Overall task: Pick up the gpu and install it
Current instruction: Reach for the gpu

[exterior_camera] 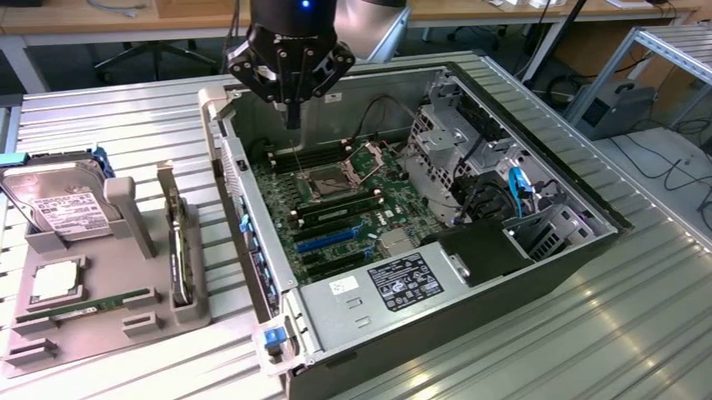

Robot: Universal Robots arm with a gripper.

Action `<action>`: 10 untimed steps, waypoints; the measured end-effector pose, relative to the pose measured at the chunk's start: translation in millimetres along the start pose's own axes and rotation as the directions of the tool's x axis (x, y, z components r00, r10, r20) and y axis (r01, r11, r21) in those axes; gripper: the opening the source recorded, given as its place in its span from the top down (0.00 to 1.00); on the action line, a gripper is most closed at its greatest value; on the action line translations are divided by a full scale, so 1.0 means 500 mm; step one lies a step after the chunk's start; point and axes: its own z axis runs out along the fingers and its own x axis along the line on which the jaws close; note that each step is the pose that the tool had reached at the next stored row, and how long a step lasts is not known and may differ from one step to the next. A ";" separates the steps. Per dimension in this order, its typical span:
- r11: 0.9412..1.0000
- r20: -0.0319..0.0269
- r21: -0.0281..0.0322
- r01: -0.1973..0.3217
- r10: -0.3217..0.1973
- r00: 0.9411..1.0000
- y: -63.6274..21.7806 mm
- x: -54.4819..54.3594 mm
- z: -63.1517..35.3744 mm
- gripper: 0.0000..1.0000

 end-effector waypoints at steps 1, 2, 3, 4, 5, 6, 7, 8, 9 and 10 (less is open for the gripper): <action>1.000 0.000 0.000 0.000 0.000 1.000 0.000 0.001 0.000 0.89; 1.000 0.000 0.000 0.000 0.000 1.000 0.000 0.002 0.000 0.89; 1.000 0.000 0.000 0.000 0.000 1.000 0.000 0.002 0.000 0.89; 1.000 0.000 0.000 0.000 0.000 1.000 0.000 0.006 0.000 0.89; 1.000 0.000 0.000 0.000 0.000 1.000 -0.001 0.008 0.000 0.89; 1.000 0.000 0.000 0.000 0.000 1.000 -0.001 0.012 0.000 0.89; 1.000 0.000 0.000 0.000 0.000 1.000 -0.001 0.015 0.000 0.89; 1.000 0.000 0.000 0.000 0.000 1.000 -0.001 0.017 0.000 0.89; 1.000 0.000 0.000 0.000 0.000 1.000 -0.002 0.026 -0.001 0.89; 1.000 0.000 0.000 0.000 0.000 1.000 -0.002 0.028 -0.001 0.89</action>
